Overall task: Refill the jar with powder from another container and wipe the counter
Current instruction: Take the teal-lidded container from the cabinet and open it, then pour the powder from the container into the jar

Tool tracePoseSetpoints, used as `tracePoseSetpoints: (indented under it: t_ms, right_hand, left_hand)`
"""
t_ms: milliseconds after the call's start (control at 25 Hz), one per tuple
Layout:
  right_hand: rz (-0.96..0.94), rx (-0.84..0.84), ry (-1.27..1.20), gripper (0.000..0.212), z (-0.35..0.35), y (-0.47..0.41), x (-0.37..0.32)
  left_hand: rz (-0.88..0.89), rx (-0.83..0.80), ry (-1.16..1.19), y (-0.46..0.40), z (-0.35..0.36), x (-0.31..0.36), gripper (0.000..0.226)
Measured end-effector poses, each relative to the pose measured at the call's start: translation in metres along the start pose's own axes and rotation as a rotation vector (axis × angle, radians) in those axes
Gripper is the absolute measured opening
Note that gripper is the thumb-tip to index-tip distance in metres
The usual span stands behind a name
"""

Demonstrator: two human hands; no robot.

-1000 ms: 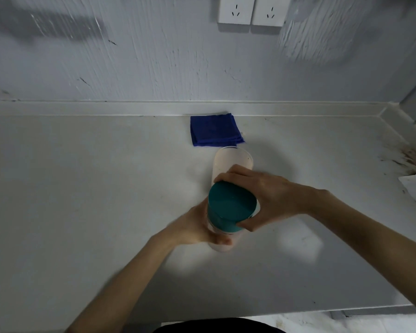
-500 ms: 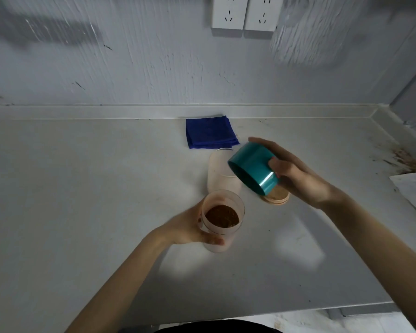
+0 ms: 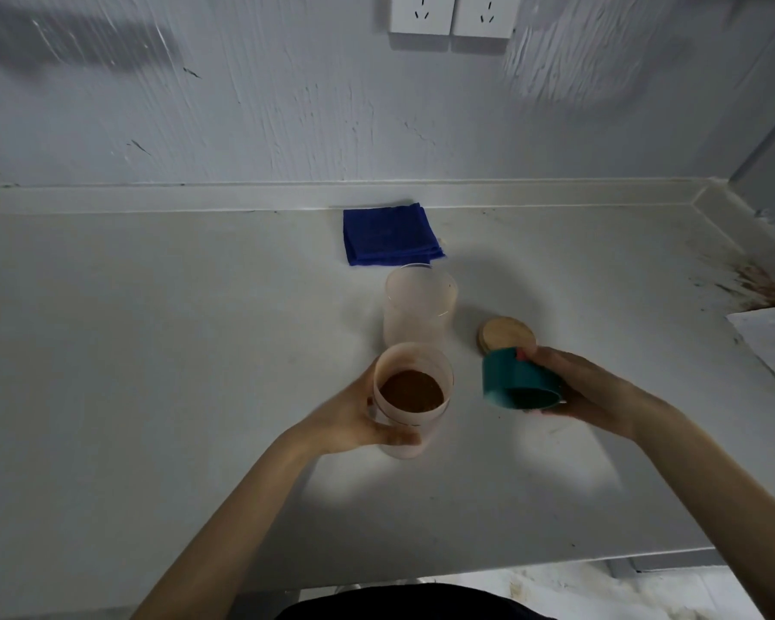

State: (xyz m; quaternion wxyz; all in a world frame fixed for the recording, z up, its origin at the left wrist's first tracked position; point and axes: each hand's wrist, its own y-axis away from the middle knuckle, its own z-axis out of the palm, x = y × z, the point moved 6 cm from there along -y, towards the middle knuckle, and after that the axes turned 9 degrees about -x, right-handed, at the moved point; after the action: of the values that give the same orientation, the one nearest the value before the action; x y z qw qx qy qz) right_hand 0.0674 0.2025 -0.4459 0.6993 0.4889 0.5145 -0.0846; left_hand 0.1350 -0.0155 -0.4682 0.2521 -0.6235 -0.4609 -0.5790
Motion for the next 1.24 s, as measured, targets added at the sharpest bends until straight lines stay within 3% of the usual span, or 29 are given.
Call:
tracePoseSetpoints:
  t_ms: [160, 320, 440, 760, 1120, 1240]
  right_hand:
    - [0.199, 0.035, 0.518, 0.041, -0.015, 0.004, -0.007]
    - [0.370, 0.109, 1.072, 0.080, -0.024, -0.015, -0.007]
    - [0.345, 0.200, 1.319, 0.083, -0.017, -0.029, -0.008]
    - [0.116, 0.306, 1.477, 0.076, 0.013, -0.038, -0.003]
    - [0.037, 0.392, 1.366, 0.072, 0.017, -0.030, -0.002]
    - [-0.083, 0.389, 1.289, 0.074, 0.028, -0.024, -0.010]
  left_hand:
    - [0.017, 0.006, 0.009, 0.000, 0.001, 0.000, 0.073]
    - [0.014, 0.024, 0.019, -0.001, 0.001, -0.002, 0.080]
    - [0.012, 0.026, 0.032, -0.001, 0.002, -0.003, 0.080]
    - [0.029, 0.032, 0.031, 0.000, 0.004, -0.001, 0.080]
    - [0.043, 0.040, 0.042, -0.001, 0.005, -0.001, 0.073]
    - [0.068, 0.080, 0.038, 0.001, 0.006, 0.001, 0.087]
